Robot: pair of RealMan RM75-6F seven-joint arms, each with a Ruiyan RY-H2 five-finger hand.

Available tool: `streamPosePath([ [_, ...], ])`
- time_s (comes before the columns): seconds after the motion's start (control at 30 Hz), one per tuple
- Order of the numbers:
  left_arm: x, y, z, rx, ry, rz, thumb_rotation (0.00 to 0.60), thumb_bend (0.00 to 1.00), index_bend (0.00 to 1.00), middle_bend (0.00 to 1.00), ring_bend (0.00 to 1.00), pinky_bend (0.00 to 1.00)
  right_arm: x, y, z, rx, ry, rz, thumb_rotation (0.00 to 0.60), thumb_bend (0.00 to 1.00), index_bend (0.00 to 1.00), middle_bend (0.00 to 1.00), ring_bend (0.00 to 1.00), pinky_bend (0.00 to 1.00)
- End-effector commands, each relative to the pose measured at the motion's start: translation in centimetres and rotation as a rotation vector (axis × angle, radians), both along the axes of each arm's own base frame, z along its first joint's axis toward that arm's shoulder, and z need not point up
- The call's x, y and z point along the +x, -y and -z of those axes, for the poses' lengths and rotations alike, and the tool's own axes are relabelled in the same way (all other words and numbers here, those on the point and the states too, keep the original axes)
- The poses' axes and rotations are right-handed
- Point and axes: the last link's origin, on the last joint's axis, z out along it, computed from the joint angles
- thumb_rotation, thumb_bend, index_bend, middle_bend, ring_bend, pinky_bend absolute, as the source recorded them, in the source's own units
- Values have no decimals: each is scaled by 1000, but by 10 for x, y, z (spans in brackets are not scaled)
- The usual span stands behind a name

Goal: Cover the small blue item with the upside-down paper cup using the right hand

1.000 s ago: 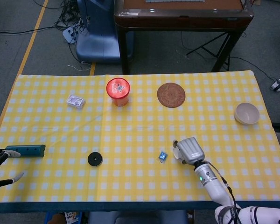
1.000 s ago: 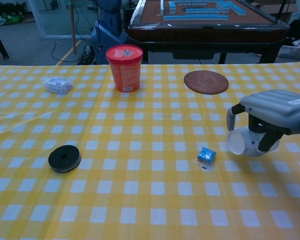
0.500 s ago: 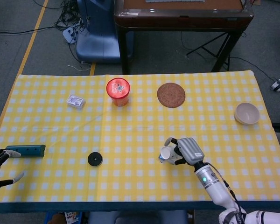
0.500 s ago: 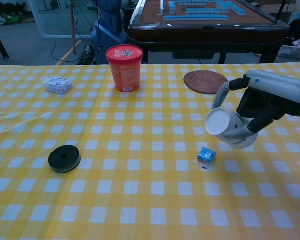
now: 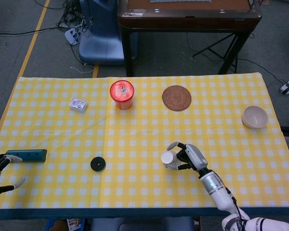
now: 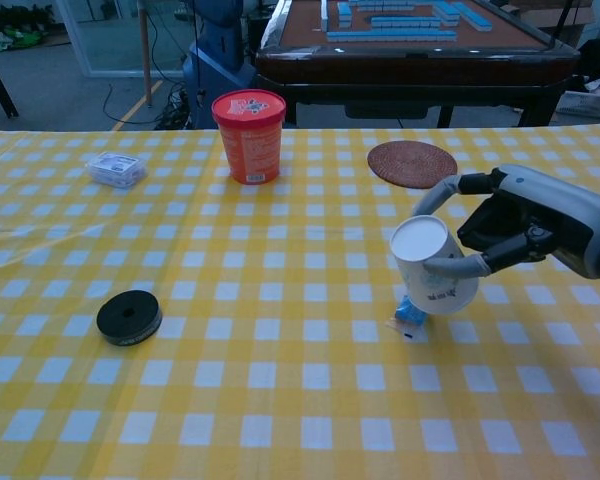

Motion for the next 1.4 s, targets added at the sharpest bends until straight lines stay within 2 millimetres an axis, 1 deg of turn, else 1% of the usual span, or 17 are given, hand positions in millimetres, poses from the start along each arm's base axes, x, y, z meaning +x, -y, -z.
streamPosePath([
  [0.03,0,0,0,-1,0,2,600,102,463,367,243,382,0,-1,10,23,55,-15,600,191,548,1000,1000,1000],
  [0.3,1,1,0,-3,3,6,600,101,463,366,243,383,-5,-3,23,45,133,-51,600,186,552,1000,1000,1000],
  [0.5,1,1,-1,-3,7,5,600,102,463,366,244,383,-10,0,29,53,140,-66,600,183,552,1000,1000,1000],
  [1.03,1,1,0,-11,11,5,600,102,463,367,243,383,-23,7,30,39,134,-57,600,180,552,1000,1000,1000],
  [1.3,0,1,-1,-12,12,4,600,102,463,367,243,383,-24,9,32,48,129,-57,600,139,552,1000,1000,1000],
  [1.4,0,1,-1,-11,13,3,600,102,463,367,243,383,-24,9,33,53,125,-58,600,122,528,1000,1000,1000],
])
